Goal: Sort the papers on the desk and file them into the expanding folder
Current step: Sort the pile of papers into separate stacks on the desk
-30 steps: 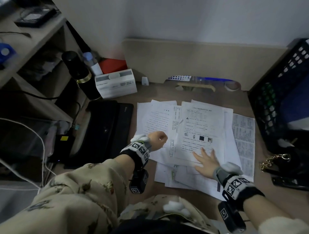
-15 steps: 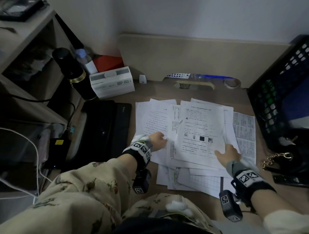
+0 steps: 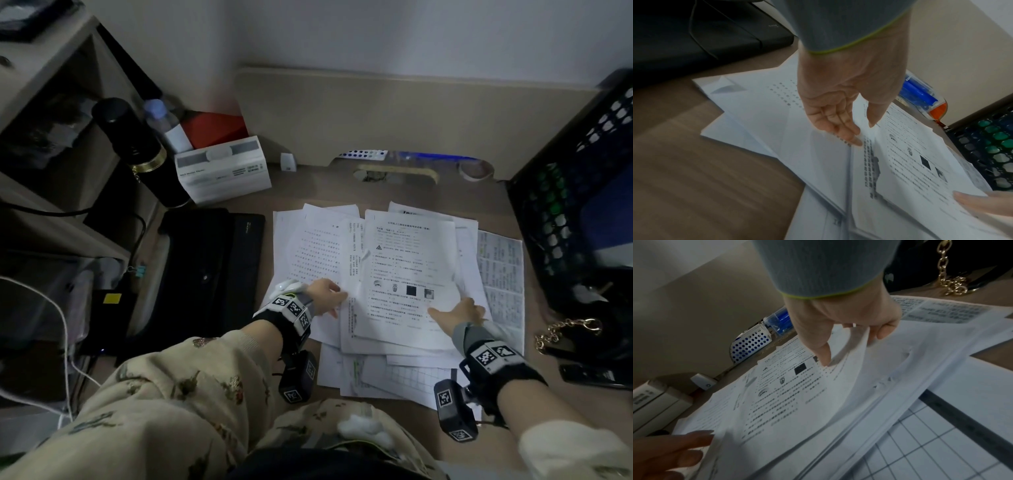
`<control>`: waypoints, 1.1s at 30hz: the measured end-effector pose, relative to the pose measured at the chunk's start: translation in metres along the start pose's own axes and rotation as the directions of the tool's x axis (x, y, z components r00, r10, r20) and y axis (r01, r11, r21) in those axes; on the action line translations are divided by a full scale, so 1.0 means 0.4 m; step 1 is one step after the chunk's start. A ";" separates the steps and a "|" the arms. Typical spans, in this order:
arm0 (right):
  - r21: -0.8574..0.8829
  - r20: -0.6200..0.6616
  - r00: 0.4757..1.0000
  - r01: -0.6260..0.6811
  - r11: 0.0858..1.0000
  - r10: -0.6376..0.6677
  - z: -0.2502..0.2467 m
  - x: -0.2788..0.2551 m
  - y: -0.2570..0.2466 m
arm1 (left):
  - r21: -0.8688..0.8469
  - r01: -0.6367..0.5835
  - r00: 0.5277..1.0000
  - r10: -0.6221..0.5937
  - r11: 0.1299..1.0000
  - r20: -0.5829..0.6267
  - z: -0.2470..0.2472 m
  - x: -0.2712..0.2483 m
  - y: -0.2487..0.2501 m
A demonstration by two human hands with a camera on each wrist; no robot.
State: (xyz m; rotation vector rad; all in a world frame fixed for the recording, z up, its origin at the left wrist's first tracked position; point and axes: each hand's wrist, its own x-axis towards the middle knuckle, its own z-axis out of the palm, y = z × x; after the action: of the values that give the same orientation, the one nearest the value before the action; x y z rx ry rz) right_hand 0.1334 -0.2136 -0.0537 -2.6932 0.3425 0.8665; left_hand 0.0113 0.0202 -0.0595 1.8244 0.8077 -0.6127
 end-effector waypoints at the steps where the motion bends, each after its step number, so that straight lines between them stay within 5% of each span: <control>1: 0.027 0.024 1.000 -0.004 1.000 0.003 -0.001 0.005 0.001 | 0.018 -0.002 1.000 0.002 1.000 0.010 0.000 0.001 0.002; 5: 0.142 0.062 0.997 0.030 0.989 -0.039 -0.004 0.021 0.010 | 0.051 -0.012 1.000 0.011 0.999 0.012 0.004 0.005 0.000; 12: 0.063 -0.031 1.000 -0.002 0.998 0.004 -0.005 0.023 0.018 | 0.078 -0.064 0.997 0.060 0.995 0.053 0.020 -0.012 0.015; 22: 0.255 0.195 0.971 0.087 0.963 -0.139 -0.026 0.031 0.041 | -0.148 -0.086 0.996 0.082 0.985 -0.034 0.005 -0.017 0.017; 28: 0.260 0.032 0.986 0.152 0.954 -0.166 -0.048 0.023 0.020 | -0.279 -0.113 0.991 0.089 0.954 -0.099 -0.023 -0.032 0.007; 33: 0.199 -0.033 0.989 0.145 0.969 -0.141 -0.078 0.016 0.026 | -0.206 -0.070 0.976 0.024 0.976 -0.217 -0.054 -0.035 -0.019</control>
State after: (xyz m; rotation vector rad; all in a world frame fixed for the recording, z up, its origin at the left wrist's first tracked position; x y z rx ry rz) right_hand 0.1518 -0.2350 -0.0353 -2.5053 0.2230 0.7239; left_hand -0.0026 0.0389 -0.0460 1.7242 0.9323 -0.2894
